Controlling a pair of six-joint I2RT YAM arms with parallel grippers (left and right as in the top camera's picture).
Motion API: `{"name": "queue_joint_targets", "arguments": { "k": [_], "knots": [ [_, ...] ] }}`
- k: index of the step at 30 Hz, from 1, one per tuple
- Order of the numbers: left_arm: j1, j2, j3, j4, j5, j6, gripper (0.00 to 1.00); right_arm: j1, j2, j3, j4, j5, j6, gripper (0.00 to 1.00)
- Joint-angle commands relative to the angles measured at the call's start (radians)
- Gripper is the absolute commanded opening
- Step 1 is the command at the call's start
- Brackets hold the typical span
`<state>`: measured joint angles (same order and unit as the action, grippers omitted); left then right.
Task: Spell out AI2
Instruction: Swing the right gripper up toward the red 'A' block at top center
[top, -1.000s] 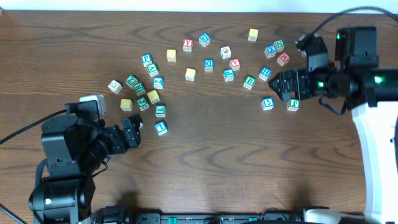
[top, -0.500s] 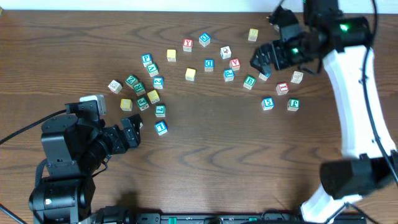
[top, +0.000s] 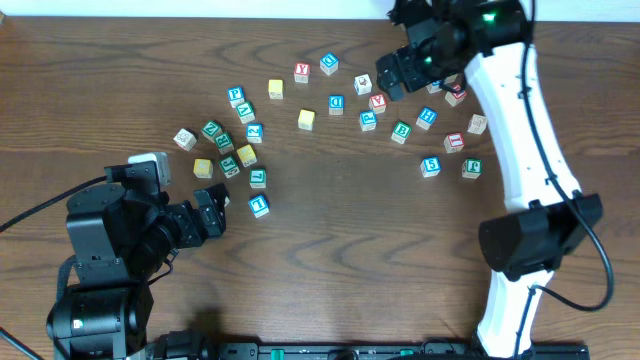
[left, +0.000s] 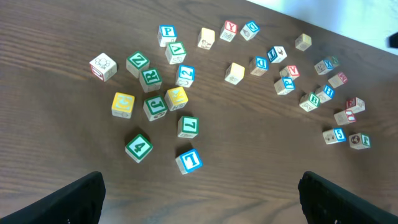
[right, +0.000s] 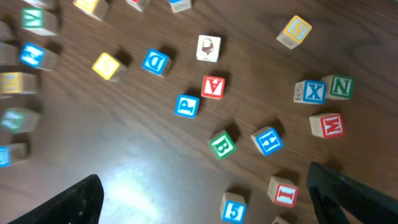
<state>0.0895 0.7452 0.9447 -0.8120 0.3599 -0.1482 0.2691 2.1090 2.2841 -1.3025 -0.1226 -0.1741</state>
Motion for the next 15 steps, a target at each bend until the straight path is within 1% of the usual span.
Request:
{"name": "queue_joint_targets", "arguments": {
  "k": [1,5,9,11,12,15],
  "knots": [
    [-0.001,-0.001,0.014,-0.003,-0.01,0.021,0.98,0.024,0.046,0.022,0.021,0.067,-0.006,0.99],
    [-0.001,-0.001,0.014,-0.003,-0.01,0.021,0.98,0.03,0.071,0.021,0.055,0.008,-0.007,0.99],
    [-0.001,-0.001,0.014,-0.003,-0.01,0.021,0.98,0.033,0.08,0.02,0.106,-0.065,0.028,0.99],
    [-0.001,-0.001,0.014,-0.003,-0.01,0.021,0.98,0.034,0.08,0.02,0.131,-0.074,0.027,0.99],
    [-0.001,-0.001,0.014,-0.003,-0.01,0.021,0.98,0.036,0.08,0.02,0.142,-0.069,0.027,0.95],
    [-0.001,-0.001,0.014,-0.003,-0.01,0.021,0.98,0.043,0.084,0.02,0.16,-0.021,0.047,0.88]
  ]
}}
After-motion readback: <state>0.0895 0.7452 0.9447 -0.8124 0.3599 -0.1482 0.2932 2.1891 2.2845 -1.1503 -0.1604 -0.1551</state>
